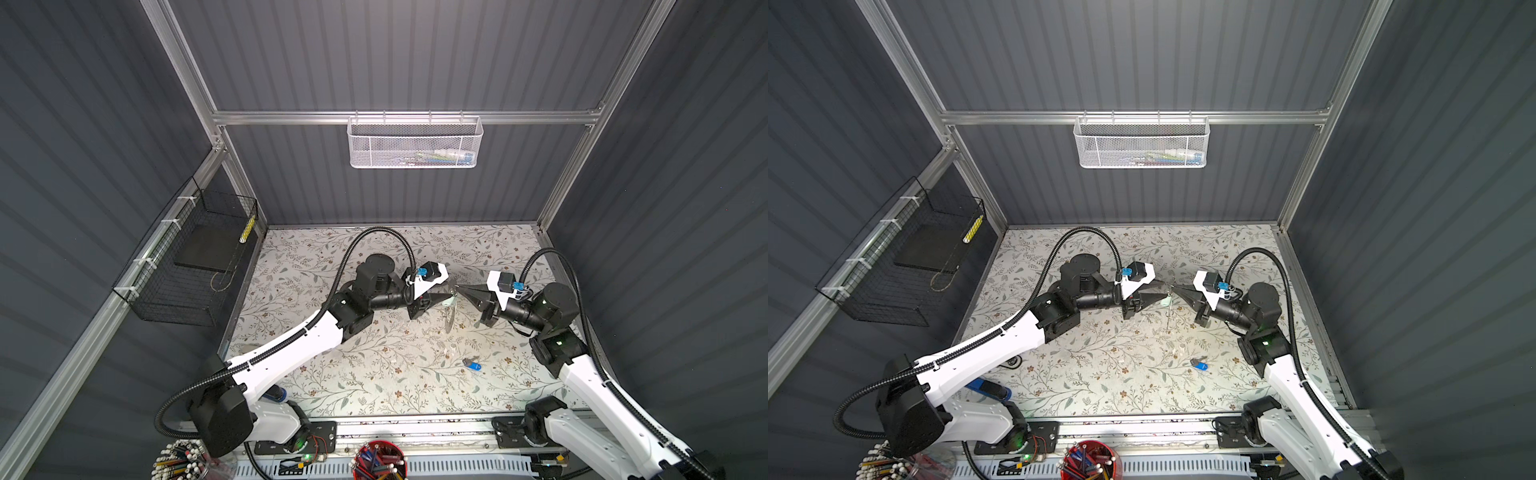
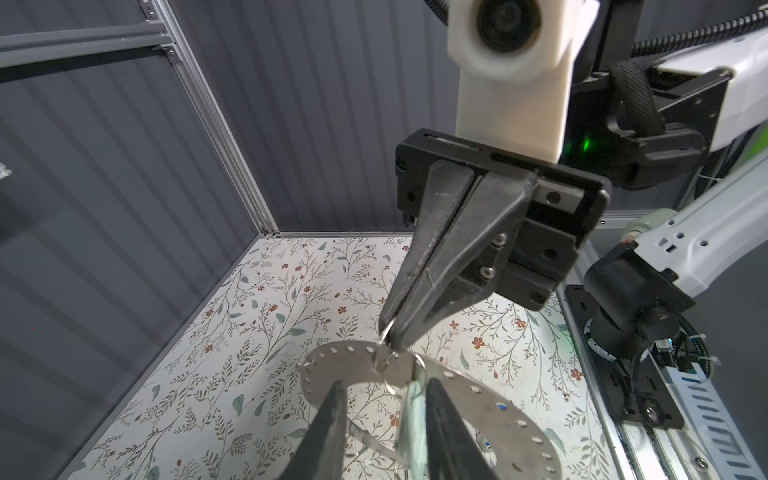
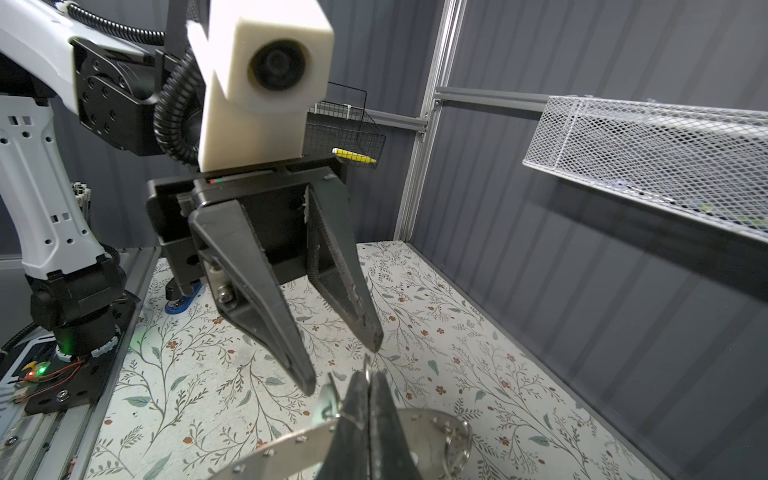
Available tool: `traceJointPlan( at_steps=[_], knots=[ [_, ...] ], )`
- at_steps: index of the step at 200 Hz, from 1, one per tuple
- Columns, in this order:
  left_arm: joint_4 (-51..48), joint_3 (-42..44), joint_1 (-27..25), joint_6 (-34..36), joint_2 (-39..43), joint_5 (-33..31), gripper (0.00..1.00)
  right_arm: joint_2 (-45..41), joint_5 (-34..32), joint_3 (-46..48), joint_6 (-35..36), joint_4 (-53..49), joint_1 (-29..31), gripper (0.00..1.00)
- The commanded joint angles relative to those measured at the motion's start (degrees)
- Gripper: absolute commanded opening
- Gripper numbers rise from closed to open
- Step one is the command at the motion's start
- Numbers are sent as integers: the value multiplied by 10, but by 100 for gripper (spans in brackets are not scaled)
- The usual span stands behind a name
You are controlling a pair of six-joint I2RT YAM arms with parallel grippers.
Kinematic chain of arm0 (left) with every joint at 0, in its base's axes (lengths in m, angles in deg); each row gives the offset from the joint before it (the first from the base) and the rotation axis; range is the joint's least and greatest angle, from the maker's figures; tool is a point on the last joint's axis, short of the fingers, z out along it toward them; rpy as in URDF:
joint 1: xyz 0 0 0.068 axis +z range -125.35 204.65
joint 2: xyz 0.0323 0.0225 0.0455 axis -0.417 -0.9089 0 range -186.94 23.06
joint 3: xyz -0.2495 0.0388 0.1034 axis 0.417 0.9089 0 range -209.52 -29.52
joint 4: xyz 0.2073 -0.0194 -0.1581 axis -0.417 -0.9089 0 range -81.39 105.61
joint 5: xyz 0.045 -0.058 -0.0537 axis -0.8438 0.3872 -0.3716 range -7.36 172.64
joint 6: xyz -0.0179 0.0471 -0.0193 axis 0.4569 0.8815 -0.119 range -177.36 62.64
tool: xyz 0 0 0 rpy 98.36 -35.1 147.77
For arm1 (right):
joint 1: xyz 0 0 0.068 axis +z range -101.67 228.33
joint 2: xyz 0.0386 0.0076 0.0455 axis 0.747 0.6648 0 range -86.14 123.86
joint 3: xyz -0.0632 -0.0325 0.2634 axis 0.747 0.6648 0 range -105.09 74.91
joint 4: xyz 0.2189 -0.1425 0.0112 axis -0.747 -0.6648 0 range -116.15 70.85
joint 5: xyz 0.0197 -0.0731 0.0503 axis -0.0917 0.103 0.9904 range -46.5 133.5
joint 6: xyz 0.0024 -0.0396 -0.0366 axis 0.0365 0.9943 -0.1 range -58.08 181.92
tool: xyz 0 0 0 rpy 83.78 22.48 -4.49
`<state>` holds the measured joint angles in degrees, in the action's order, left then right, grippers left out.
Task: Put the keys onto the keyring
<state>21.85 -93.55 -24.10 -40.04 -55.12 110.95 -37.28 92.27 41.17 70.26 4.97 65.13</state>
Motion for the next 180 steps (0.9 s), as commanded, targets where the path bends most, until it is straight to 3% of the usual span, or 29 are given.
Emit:
traceJointPlan(
  at_steps=[1, 150, 180],
  knots=[
    [0, -17, 1, 1, -6, 33, 30, -3, 14, -10, -4, 26, -1, 0],
    [24, -10, 1, 2, -8, 24, 20, 11, 82, -12, -17, 45, -1, 0],
    [33, -7, 1, -2, -6, 26, 11, 11, 83, -13, -17, 46, -1, 0]
  ],
)
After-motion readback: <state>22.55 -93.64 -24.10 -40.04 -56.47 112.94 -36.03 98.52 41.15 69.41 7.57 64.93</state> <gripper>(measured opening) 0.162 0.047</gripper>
